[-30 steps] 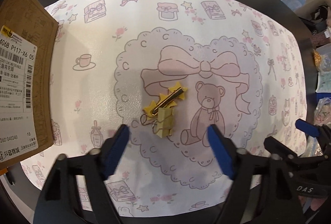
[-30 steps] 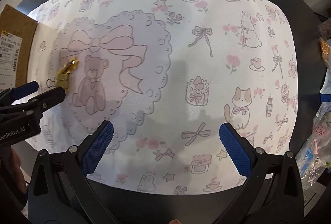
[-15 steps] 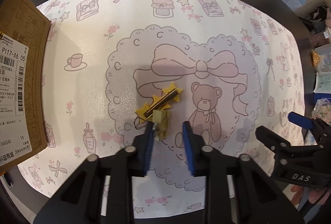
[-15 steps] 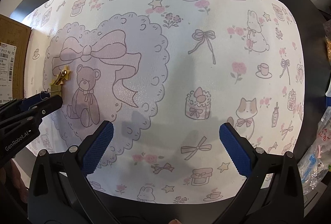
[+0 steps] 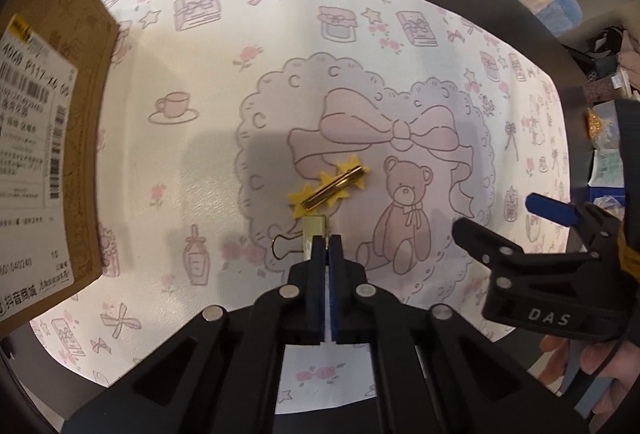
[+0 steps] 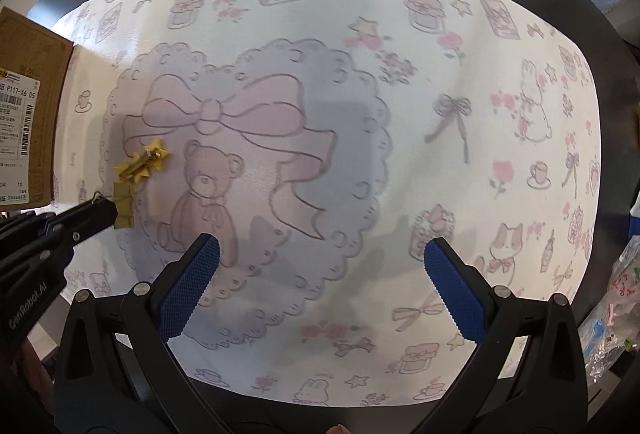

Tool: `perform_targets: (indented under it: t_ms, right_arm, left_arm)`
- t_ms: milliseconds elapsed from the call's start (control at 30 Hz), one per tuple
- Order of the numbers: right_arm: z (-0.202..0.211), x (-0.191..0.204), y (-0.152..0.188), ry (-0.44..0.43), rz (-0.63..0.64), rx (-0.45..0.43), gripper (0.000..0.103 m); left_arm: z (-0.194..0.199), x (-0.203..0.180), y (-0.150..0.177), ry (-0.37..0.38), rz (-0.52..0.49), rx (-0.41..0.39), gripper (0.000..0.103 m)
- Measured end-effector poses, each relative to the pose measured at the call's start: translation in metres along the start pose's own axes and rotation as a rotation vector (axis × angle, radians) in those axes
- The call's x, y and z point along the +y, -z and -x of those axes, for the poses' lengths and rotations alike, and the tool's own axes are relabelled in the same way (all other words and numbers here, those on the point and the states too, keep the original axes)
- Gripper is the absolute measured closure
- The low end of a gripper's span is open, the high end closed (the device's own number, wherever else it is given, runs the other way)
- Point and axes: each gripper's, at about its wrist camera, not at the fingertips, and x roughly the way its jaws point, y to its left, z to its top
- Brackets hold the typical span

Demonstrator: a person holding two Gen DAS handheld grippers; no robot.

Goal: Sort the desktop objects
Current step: 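Lift the binder clip with left gripper while right gripper grasps the yellow star hair clip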

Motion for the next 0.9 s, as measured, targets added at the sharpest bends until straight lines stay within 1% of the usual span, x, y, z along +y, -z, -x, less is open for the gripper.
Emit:
perform_targets:
  t_ms: [267, 500, 633, 833, 867, 900]
  right_arm:
    - [-0.002, 0.051, -0.019, -0.020, 0.087, -0.010, 0.000]
    - [-0.011, 0.090, -0.031, -0.025, 0.157, -0.001, 0.000]
    - [-0.015, 0.103, -0.036, -0.017, 0.183, 0.001, 0.000]
    - [-0.026, 0.110, -0.045, 0.004, 0.204, 0.011, 0.000]
    - [-0.028, 0.110, -0.046, 0.003, 0.205, 0.010, 0.002]
    - [-0.029, 0.109, -0.046, -0.001, 0.204, 0.006, 0.005]
  left_arm:
    - [0.007, 0.034, 0.008, 0.005, 0.074, 0.000, 0.102]
    - [0.020, 0.057, 0.017, 0.013, 0.110, -0.015, 0.102]
    - [0.021, 0.065, 0.018, 0.018, 0.128, -0.020, 0.102]
    - [0.019, 0.069, 0.019, 0.029, 0.134, -0.021, 0.102]
    - [0.019, 0.069, 0.020, 0.029, 0.133, -0.020, 0.102]
    - [0.020, 0.069, 0.020, 0.029, 0.133, -0.020, 0.102]
